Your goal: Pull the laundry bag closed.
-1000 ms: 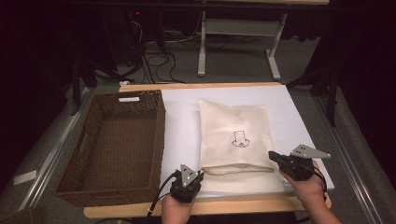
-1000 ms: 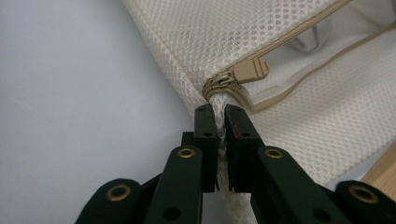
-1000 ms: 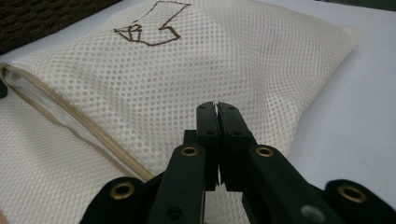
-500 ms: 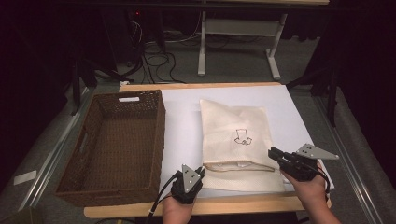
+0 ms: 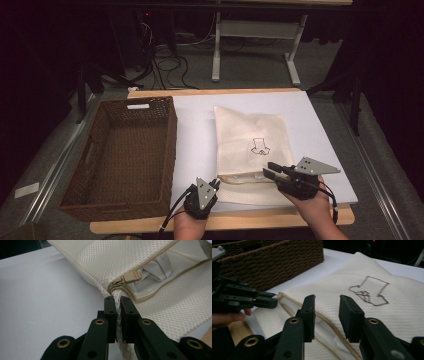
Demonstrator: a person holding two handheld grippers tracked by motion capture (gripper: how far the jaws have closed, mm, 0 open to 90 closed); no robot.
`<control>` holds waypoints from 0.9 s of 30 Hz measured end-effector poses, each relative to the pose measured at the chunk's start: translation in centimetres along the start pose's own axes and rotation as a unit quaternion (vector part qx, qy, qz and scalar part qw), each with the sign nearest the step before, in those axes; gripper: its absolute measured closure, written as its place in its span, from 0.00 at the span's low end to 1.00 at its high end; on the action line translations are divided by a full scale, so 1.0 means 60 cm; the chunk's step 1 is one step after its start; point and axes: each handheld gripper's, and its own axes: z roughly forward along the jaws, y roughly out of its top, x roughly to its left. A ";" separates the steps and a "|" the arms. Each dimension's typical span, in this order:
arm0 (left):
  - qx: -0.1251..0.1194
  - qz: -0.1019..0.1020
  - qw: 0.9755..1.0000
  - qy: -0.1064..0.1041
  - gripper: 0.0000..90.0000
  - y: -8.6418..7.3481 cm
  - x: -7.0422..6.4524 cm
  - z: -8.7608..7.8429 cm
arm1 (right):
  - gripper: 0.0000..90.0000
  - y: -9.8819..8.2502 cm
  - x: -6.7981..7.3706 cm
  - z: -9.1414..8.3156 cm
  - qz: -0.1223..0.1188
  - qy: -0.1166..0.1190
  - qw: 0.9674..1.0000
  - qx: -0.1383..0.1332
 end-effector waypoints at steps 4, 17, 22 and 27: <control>0.001 0.001 1.000 0.001 0.94 -0.001 -0.001 -0.001 | 0.75 0.002 0.018 0.015 0.001 0.018 1.000 0.006; 0.004 0.006 1.000 0.004 0.94 -0.005 -0.007 0.000 | 0.77 0.000 0.071 0.087 -0.025 0.063 0.997 0.044; 0.002 0.008 1.000 0.005 0.94 -0.004 -0.010 0.000 | 0.77 -0.006 0.080 0.107 -0.018 0.070 0.996 0.056; 0.001 0.011 1.000 0.006 0.94 -0.004 -0.012 -0.001 | 0.78 -0.009 0.085 0.120 -0.015 0.077 0.995 0.060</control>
